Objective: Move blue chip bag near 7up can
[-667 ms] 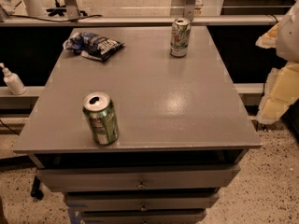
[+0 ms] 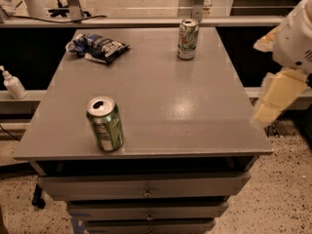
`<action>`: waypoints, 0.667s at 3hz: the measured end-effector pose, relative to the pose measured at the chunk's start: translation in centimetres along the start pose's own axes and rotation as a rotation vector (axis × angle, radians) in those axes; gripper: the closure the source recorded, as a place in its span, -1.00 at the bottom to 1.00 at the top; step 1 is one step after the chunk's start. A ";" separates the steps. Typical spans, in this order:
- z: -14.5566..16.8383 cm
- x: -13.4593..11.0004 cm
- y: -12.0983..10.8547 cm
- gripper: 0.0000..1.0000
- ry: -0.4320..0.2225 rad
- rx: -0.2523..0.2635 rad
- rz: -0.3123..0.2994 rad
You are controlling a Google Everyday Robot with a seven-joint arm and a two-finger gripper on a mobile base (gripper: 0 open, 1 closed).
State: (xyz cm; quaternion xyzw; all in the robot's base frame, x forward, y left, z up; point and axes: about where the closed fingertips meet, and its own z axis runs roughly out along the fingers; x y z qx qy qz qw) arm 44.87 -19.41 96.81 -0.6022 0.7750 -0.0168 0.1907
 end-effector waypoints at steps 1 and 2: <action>3.4 -5.1 -0.8 -1.00 -0.136 0.010 0.006; 7.0 -10.6 -1.8 -1.00 -0.247 0.036 0.004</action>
Offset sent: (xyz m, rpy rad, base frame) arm 0.1066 0.1768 -0.0479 0.3541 -0.1905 0.0680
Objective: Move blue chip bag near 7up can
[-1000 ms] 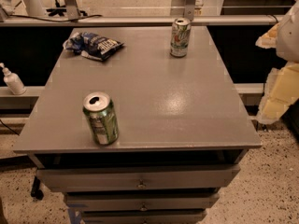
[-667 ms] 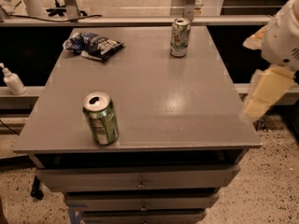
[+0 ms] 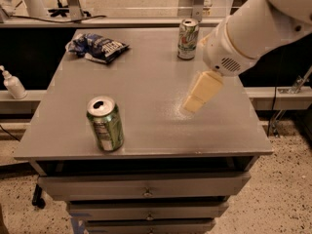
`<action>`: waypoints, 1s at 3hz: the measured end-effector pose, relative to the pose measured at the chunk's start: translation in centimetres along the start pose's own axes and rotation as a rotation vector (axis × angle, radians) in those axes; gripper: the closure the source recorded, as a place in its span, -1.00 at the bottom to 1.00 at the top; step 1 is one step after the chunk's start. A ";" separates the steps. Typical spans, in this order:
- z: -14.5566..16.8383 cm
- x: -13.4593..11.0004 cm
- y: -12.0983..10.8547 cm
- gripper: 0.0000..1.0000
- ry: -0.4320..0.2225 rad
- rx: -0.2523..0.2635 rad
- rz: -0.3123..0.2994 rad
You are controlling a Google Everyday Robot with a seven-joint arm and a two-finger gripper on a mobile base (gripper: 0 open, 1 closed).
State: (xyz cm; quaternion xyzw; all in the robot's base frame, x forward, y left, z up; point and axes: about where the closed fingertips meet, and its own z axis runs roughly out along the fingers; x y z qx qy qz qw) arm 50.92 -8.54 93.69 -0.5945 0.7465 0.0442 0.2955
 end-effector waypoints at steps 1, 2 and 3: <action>3.7 -3.9 -1.0 -1.00 -0.094 0.029 0.027; 3.7 -4.7 -1.6 -1.00 -0.115 0.055 0.031; 3.7 -4.8 -1.6 -1.00 -0.116 0.057 0.029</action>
Offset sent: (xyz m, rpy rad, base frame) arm 0.0254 0.0414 -0.0076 0.0816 -0.0374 -0.0068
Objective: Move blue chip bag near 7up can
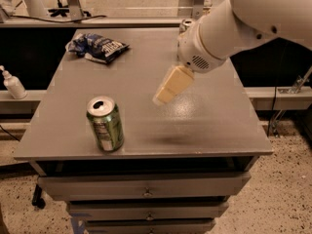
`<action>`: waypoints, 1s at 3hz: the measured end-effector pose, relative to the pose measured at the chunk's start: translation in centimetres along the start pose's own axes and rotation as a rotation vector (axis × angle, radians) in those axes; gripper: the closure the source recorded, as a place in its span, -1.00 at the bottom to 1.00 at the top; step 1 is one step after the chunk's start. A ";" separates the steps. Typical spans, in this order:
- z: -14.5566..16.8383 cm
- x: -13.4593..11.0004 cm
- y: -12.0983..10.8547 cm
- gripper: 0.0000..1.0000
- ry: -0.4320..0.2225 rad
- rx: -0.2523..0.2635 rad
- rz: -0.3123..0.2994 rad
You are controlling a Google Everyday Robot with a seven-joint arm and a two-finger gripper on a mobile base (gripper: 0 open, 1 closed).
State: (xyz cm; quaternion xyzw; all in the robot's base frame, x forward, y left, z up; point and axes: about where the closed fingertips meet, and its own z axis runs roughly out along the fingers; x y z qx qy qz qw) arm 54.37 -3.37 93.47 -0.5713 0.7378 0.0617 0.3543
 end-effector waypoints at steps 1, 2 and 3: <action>2.0 -1.3 -1.4 -1.00 -0.050 0.026 0.020; 5.7 -3.5 -4.1 -1.00 -0.134 0.063 0.063; 9.2 -5.5 -6.4 -1.00 -0.208 0.092 0.116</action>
Offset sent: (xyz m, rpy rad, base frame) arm 0.1252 0.0732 -0.0165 0.2634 -0.1085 -0.0839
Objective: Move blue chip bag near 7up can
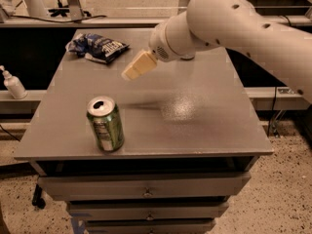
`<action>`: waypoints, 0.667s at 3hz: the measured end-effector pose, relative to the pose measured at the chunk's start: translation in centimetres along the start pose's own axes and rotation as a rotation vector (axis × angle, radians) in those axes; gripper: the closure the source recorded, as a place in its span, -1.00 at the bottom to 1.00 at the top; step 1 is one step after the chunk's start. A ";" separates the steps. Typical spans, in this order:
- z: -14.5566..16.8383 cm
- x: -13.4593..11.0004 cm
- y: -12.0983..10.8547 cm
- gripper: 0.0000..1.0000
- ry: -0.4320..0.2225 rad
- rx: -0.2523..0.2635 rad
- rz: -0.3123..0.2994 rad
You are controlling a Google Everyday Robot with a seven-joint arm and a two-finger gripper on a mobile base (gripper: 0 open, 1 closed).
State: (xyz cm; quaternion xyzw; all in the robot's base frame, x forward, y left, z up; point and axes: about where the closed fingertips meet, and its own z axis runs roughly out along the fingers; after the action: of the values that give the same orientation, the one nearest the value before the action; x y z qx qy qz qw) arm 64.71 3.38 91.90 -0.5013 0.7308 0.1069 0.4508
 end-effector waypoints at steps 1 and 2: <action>3.8 -1.6 -1.0 -1.00 -0.062 0.026 0.048; 7.3 -3.3 -1.3 -1.00 -0.106 0.033 0.094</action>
Offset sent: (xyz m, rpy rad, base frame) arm 0.0844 0.1012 -0.0206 0.2205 -0.0051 -0.0740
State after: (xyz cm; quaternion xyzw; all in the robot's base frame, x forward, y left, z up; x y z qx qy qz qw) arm 70.09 9.35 90.63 -0.4527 0.7303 0.1420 0.4915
